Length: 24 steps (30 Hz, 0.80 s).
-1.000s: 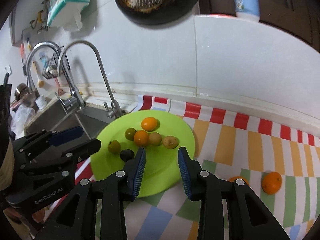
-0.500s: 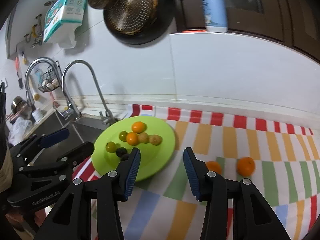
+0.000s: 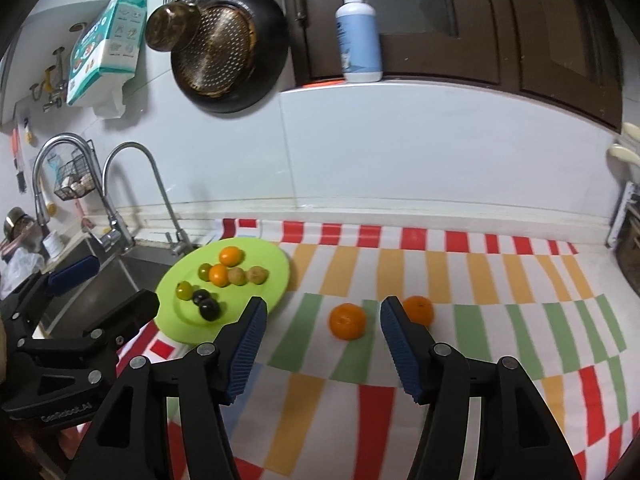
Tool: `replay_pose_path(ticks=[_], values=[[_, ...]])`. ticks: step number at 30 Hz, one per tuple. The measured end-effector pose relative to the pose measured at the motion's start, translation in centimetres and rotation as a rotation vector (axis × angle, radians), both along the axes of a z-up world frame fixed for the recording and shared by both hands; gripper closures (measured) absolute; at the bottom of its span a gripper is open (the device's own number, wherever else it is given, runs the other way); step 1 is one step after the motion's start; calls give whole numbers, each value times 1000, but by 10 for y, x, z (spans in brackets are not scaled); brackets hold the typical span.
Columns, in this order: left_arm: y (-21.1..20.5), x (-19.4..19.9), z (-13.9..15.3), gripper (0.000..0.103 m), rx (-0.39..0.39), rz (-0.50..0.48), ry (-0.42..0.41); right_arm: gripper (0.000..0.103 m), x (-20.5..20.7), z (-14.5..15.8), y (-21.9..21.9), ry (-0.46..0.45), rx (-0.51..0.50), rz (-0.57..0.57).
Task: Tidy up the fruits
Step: 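Lift both open tools from the plate toward the two large oranges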
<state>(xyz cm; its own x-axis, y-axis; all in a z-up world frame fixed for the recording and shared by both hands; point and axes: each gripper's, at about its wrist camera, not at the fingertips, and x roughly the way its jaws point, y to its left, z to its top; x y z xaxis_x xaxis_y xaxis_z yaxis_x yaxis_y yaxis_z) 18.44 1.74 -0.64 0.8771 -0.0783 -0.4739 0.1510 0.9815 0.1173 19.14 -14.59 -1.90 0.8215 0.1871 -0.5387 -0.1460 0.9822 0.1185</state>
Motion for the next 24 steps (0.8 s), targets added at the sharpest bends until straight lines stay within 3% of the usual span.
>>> replay_pose_path(ticks=[3, 24], values=[[-11, -3, -2, 8, 8, -9, -7, 37, -4, 1, -10, -15, -17, -17], [-86, 10, -31, 7, 86, -94, 4, 37, 6, -18, -68, -9, -116, -3]])
